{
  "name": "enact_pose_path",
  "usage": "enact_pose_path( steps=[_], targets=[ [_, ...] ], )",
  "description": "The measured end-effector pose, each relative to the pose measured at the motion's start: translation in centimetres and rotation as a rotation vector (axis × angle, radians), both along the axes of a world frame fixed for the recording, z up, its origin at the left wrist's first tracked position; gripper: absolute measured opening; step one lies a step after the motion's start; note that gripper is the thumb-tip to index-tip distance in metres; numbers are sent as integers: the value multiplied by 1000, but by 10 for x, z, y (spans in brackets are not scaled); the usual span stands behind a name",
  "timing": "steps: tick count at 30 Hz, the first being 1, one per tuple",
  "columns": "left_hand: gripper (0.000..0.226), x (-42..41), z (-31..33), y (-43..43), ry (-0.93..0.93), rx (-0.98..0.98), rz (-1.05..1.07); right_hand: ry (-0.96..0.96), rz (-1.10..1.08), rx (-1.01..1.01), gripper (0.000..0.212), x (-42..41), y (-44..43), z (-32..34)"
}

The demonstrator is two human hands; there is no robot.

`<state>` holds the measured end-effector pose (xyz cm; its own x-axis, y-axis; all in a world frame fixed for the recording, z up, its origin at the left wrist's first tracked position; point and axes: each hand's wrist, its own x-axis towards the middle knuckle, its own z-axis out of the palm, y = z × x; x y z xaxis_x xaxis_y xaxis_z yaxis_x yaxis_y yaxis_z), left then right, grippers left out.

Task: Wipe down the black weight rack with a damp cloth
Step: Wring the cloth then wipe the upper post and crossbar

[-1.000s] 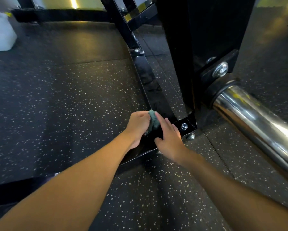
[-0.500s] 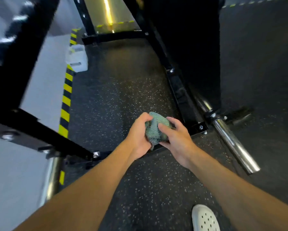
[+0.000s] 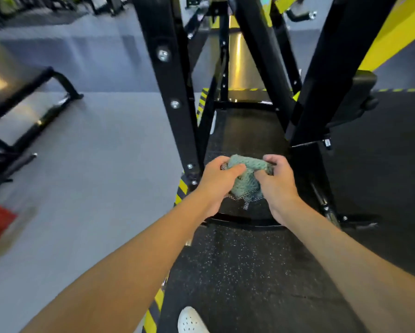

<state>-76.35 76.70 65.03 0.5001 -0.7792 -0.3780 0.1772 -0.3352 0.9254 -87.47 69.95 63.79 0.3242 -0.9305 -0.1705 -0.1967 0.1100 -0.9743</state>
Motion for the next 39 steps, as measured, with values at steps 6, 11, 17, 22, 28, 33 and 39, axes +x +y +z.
enact_pose_path(
  steps=[6,11,17,22,28,33,39],
  targets=[
    [20,89,88,91,-98,-97,110,69,228,-247,34,96,69,96],
    [15,221,137,166,-144,-103,303,9,382,-289,33,249,123,143],
    [26,383,167,219,-176,-162,409,-63,537,-95,37,415,160,176],
    [20,485,193,193,-121,-205,414,-130,551,-48,27,499,136,217],
    [30,630,220,116,-171,-251,305,-272,487,16,38,636,54,240],
    [27,778,244,24,-142,-287,162,-358,438,78,33,779,-37,248],
    [24,945,254,-87,-119,-318,17,-430,382,132,31,933,-140,268]
  ],
)
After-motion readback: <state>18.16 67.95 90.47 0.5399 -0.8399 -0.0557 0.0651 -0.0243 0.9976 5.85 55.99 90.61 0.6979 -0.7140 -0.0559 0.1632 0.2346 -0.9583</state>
